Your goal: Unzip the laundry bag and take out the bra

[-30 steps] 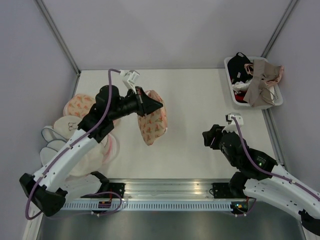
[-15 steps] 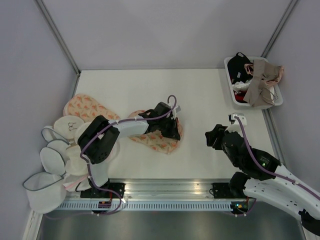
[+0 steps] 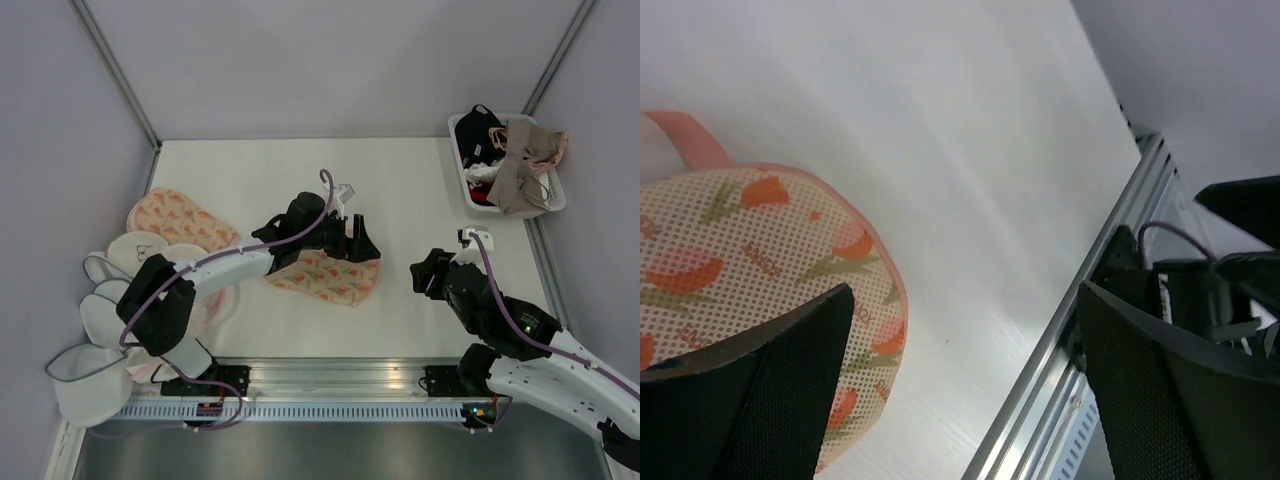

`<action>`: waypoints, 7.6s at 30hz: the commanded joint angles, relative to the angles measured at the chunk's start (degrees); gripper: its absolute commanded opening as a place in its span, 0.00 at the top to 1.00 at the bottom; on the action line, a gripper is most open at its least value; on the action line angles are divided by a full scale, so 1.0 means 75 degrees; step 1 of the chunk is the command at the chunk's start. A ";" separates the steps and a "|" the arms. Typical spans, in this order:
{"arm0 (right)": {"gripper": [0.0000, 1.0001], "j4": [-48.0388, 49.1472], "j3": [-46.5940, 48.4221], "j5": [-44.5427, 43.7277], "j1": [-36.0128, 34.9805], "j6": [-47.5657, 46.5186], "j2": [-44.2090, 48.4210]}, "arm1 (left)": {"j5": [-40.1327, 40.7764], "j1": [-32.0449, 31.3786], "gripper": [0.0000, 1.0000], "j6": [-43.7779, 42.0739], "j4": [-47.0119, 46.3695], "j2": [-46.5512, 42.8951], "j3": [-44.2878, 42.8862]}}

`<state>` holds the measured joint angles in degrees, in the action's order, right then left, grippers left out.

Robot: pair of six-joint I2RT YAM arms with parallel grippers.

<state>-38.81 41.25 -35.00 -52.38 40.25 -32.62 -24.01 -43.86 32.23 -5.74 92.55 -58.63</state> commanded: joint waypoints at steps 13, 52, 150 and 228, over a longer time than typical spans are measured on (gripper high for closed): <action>0.30 0.0286 -0.0297 0.0097 -0.0024 -0.0234 0.0060 | 0.4886 -0.0666 0.01 0.5262 -0.0008 -0.5600 0.4929; 0.32 0.3087 -0.2723 0.2146 -0.0024 -0.0269 -0.0642 | 0.5417 -0.1360 0.98 0.7293 -0.6911 0.0938 0.5122; 0.43 0.4188 -0.1796 0.3179 -0.0153 -0.1218 -0.2951 | -0.0923 0.2730 0.98 0.4163 -0.2961 -0.2988 0.4489; 0.63 0.5971 -0.1645 0.4410 -0.0164 -0.1991 -0.3807 | -0.2119 0.2566 0.98 0.4750 -0.4157 -0.3364 0.5368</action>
<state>4.05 27.24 -0.36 -53.41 25.63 -62.92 -38.04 -24.47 66.89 -33.17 68.51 -18.13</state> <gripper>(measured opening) 0.385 0.033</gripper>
